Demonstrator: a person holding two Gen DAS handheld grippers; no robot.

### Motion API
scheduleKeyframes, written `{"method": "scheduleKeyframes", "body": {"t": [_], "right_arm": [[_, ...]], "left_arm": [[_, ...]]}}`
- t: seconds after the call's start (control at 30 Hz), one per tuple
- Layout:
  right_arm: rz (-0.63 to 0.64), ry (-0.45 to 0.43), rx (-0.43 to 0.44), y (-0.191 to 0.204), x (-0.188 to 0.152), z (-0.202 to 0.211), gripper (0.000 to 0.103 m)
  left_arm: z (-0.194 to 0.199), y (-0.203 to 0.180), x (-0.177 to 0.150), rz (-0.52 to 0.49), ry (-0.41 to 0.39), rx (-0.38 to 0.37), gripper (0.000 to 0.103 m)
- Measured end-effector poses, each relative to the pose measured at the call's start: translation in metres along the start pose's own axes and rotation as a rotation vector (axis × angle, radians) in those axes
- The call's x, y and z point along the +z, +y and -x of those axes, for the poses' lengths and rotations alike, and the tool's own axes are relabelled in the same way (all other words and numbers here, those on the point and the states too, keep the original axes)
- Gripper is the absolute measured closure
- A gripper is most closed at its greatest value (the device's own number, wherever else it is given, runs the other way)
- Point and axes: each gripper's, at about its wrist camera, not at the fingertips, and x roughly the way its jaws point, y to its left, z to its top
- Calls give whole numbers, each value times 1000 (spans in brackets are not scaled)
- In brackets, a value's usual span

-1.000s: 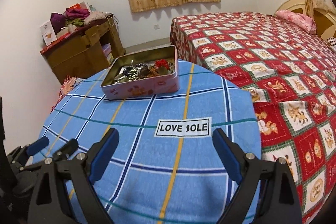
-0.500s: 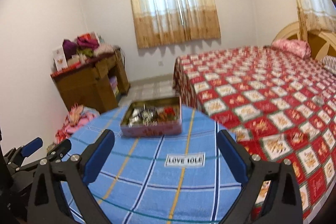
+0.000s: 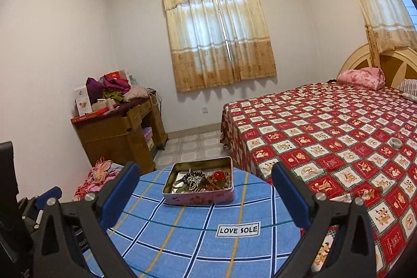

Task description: Organize jewelry

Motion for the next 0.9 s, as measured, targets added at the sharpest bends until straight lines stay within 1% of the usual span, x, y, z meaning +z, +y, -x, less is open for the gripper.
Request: {"method": "scheduleKeyframes", "body": {"t": [0.23, 0.9], "right_arm": [[-12, 17, 2, -3, -2, -1, 0], [-14, 25, 5, -2, -4, -2, 0]], "left_arm": [[1, 0, -1, -5, -3, 8, 16], [-4, 4, 1, -5, 9, 31, 16]]}}
